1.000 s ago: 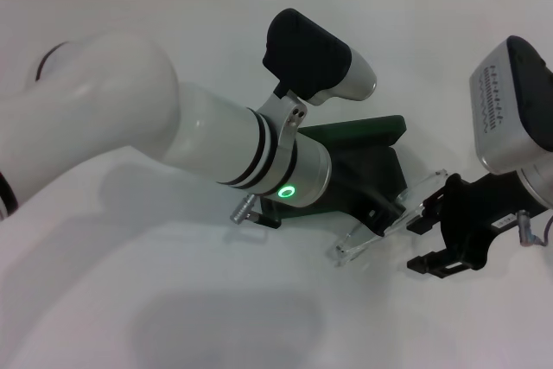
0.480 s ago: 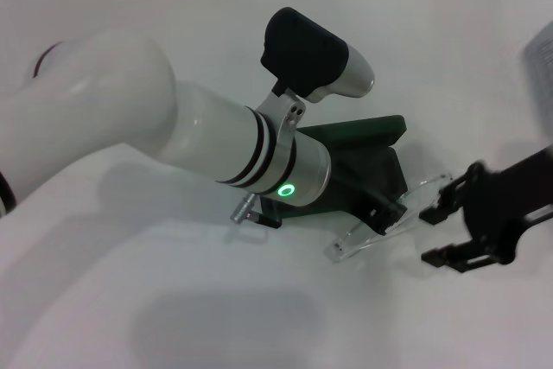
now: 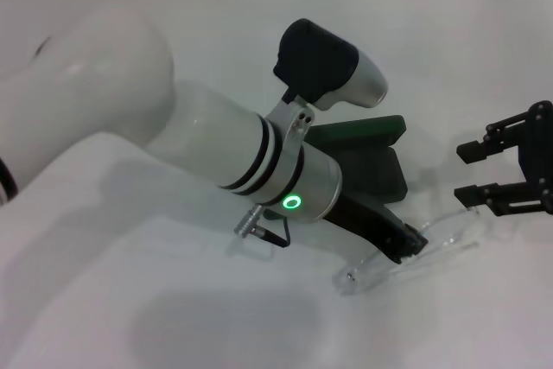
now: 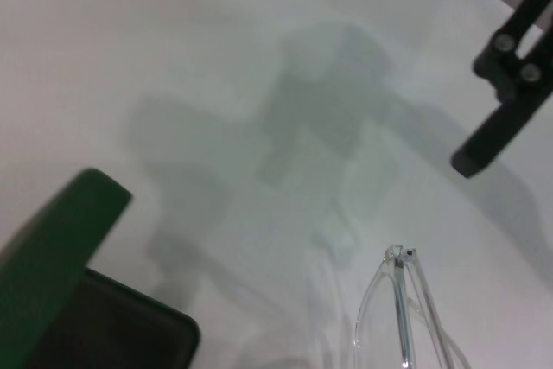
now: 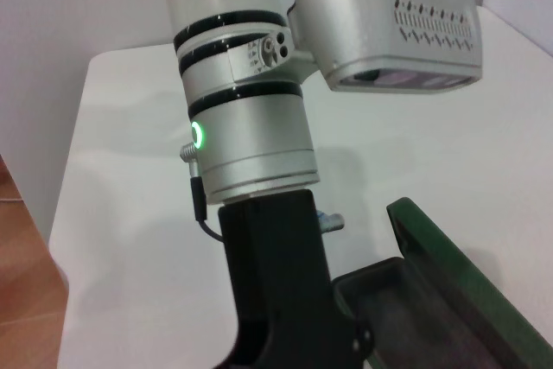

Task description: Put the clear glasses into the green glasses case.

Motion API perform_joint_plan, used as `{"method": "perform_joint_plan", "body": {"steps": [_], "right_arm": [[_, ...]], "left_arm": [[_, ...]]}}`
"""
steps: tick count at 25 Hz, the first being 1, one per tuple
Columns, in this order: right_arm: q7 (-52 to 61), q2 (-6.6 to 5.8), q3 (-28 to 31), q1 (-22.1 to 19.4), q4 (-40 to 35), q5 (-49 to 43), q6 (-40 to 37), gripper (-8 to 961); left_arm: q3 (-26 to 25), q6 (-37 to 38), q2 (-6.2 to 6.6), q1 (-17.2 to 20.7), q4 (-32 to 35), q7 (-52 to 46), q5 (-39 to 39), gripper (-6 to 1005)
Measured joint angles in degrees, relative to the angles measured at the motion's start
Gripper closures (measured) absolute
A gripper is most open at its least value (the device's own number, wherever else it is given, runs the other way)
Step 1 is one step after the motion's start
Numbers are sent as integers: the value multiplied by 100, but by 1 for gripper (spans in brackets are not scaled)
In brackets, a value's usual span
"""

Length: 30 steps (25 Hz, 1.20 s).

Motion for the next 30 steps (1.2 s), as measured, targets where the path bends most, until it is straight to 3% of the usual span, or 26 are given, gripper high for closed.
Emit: {"method": "perform_joint_plan", "body": {"steps": [5, 14, 25, 30], "right_arm": [[-36, 0, 6, -13, 18, 3, -11, 424], [-71, 18, -47, -59, 48, 8, -15, 423], [-74, 18, -96, -61, 134, 13, -16, 423], [-73, 24, -212, -57, 163, 13, 11, 423]], "left_arm": [[-89, 358, -4, -57, -79, 101, -243, 906], [-173, 524, -24, -458, -984, 190, -525, 897], [-291, 601, -3, -698, -1257, 184, -683, 886], [-565, 578, -14, -699, -1384, 220, -699, 702]]}}
